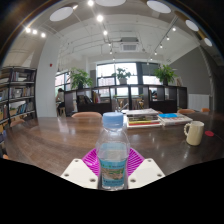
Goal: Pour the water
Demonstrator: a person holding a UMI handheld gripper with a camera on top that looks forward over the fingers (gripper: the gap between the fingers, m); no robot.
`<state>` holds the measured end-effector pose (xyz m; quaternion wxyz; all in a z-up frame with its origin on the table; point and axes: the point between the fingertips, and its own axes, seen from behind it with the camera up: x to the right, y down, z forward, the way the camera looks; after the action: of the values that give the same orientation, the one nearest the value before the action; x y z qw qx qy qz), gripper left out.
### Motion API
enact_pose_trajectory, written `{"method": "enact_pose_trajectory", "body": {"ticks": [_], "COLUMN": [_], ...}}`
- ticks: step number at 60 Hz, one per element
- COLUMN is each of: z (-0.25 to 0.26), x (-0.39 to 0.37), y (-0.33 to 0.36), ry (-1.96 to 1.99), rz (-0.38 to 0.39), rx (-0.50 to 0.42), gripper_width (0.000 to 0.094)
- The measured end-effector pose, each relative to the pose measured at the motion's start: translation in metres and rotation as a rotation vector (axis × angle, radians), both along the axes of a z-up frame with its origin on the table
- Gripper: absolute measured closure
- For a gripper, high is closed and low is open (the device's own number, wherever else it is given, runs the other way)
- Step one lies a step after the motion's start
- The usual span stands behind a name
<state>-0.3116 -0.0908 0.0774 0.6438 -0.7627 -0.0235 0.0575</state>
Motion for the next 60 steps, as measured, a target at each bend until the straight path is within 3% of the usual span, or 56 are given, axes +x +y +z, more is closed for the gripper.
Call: {"method": "enact_pose_trajectory", "body": {"ticks": [11, 20, 36, 60], "z": [-0.002, 0.028, 0.106, 0.132], "x": [0.002, 0.048, 0.163, 0.29], "y": [0.003, 0.024, 0.066, 0.107], "ry": [0.058, 0.265, 0.934, 1.833], "rz": [0.051, 0.015, -0.052, -0.108], "rx": [-0.027, -0.04, 0.015, 0.179], "gripper_width": [0.0646, 0.0645, 0.0645, 0.0644]}}
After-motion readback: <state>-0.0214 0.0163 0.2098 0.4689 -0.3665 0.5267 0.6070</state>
